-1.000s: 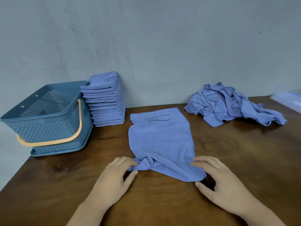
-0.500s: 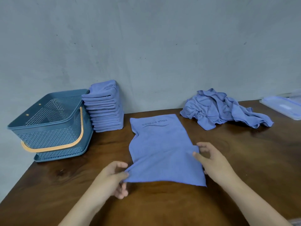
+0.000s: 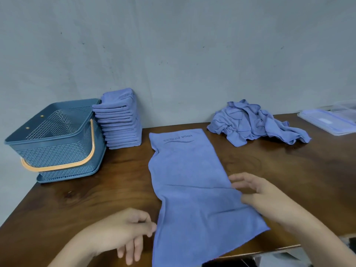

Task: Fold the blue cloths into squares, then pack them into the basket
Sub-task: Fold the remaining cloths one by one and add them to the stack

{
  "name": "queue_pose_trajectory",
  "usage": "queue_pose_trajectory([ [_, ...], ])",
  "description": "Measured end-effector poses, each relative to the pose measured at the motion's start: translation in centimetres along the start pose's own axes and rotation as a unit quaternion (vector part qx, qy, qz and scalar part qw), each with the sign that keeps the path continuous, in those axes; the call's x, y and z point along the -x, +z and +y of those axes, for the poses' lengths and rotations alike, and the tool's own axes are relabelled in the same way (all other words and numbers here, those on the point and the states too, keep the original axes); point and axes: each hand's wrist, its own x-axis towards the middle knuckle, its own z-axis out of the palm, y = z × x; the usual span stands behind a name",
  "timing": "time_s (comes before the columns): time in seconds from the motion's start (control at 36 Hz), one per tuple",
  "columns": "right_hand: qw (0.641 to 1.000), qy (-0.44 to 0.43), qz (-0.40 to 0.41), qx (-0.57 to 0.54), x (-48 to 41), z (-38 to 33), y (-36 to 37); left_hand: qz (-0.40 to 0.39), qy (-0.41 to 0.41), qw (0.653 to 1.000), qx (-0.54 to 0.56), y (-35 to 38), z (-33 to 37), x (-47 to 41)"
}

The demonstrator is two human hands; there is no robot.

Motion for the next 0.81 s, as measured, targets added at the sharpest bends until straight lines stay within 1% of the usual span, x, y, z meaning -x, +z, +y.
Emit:
queue_pose_trajectory([
  [0.06,0.997,0.002,0.022,0.079,-0.1,0.3,-0.2,0.061,0.001,0.998,-0.008,-0.1,0.1,-0.9],
  [0.11,0.982,0.007,0.064,0.177,-0.6,0.3,-0.2,0.135,0.015,0.991,-0.006,0.1,0.3,-2.0],
  [0.14,0.977,0.007,0.077,0.2,-0.9,0.3,-0.2,0.173,0.024,0.985,-0.011,0.3,0.4,-2.6],
  [0.22,0.976,-0.003,0.084,0.2,-2.2,0.2,0.4,0.274,0.055,0.959,-0.041,0.8,0.9,-4.4],
  [0.28,0.977,-0.013,0.083,0.196,-3.5,-0.1,0.9,0.316,0.076,0.944,-0.057,0.8,1.3,-5.6],
  [0.44,0.973,-0.068,0.08,0.204,-8.5,-1.5,1.8,0.379,0.089,0.918,-0.079,-1.0,3.3,-9.7],
  [0.61,0.959,-0.12,0.069,0.245,-15.1,-1.6,2.3,0.456,0.057,0.885,-0.071,-6.2,3.4,-14.7],
  [0.67,0.959,-0.135,0.063,0.24,-17.6,-1.5,2.5,0.466,0.03,0.884,-0.019,-8.3,3.6,-16.3],
  [0.72,0.957,-0.144,0.063,0.243,-20.4,-1.4,2.7,0.458,-0.008,0.889,0.021,-10.5,4.3,-17.9],
  [0.75,0.956,-0.143,0.066,0.247,-21.7,-1.3,2.7,0.451,-0.021,0.892,0.022,-11.5,4.5,-18.9],
  [0.81,0.954,-0.135,0.072,0.258,-24.2,-1.2,2.8,0.442,-0.019,0.897,-0.001,-13.0,5.0,-20.8],
])
